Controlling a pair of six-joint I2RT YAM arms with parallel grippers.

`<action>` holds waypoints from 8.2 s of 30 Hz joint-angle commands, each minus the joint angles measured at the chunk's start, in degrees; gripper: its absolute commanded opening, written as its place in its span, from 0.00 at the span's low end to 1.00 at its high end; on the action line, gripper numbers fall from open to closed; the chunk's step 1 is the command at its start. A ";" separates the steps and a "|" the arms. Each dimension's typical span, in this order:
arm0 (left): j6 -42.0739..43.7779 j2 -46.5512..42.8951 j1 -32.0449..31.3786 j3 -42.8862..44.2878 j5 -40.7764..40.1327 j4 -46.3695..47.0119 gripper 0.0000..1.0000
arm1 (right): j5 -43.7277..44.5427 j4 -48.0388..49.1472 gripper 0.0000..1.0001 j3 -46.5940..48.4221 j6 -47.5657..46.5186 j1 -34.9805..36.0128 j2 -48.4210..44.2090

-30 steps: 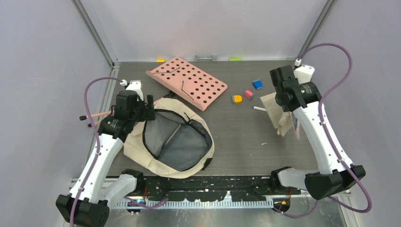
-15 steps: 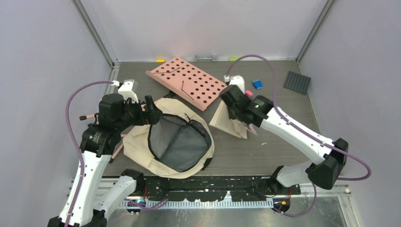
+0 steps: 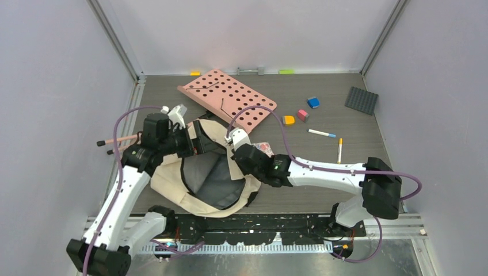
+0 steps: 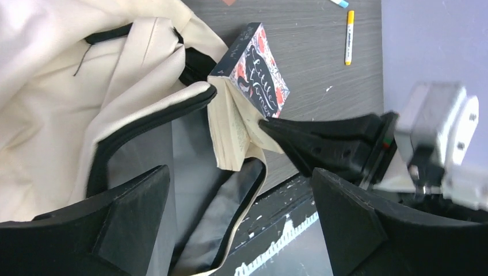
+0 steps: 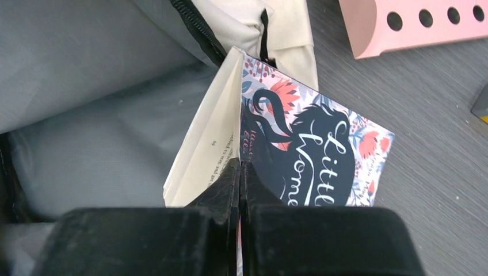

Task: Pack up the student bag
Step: Pick up the book at the corner of the board, then place the book in the student bag.

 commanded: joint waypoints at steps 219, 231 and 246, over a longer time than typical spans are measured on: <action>32.91 0.80 -26.46 2.28 -34.50 14.54 0.00 | 0.39 33.23 0.01 -12.59 54.78 -0.35 -13.85; 33.00 1.29 -26.46 1.98 -32.79 14.53 0.00 | 3.88 39.33 0.01 -8.05 61.64 -0.34 6.32; 31.92 1.55 -26.48 1.90 -32.52 14.38 0.00 | 6.98 37.22 0.56 -1.70 54.11 2.03 21.53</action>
